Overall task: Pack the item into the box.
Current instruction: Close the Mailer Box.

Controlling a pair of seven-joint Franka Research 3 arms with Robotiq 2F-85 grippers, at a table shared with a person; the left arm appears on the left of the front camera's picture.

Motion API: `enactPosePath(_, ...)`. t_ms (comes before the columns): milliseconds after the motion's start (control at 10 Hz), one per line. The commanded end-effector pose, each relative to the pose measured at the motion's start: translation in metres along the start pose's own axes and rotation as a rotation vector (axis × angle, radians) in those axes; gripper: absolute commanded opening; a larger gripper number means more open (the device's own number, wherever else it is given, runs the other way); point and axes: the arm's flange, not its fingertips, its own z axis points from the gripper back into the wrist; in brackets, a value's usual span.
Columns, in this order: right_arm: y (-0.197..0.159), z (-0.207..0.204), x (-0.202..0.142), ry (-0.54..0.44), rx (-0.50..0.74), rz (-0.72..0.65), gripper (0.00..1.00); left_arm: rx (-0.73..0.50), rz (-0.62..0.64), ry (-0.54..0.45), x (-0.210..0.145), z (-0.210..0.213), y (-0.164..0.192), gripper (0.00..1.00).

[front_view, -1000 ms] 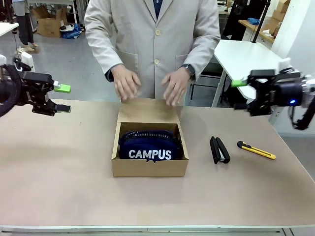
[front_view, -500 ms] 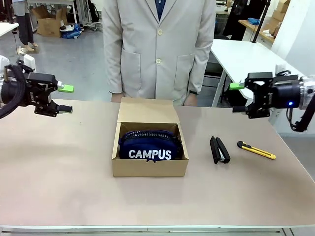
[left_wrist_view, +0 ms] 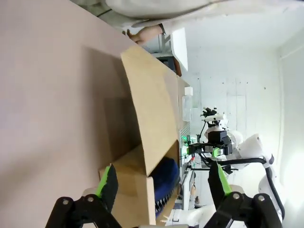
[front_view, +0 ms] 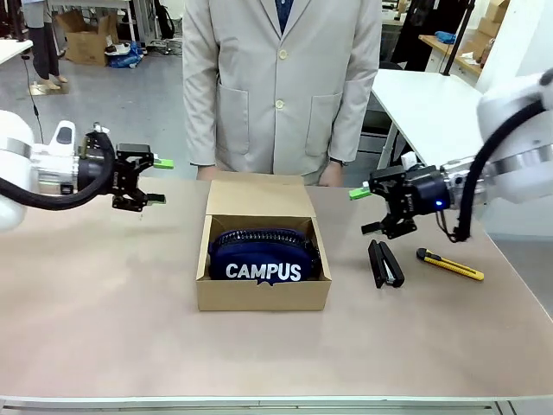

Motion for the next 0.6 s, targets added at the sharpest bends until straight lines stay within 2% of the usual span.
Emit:
enactPosePath(0, 0.007, -0.02, 0.028, -0.024, 0.028, 0.032, 1.0, -0.004, 0.023, 0.031, 0.022, -0.022, 0.012, 1.0)
enactPosePath(200, 0.002, -0.049, 0.059, -0.054, -0.005, 0.075, 1.0, -0.022, 0.019, 0.093, 0.03, -0.054, 0.027, 1.0)
enactPosePath(500, -0.014, -0.079, 0.092, -0.006, 0.06, 0.082, 1.0, -0.128, -0.021, 0.151, 0.029, -0.086, 0.032, 1.0)
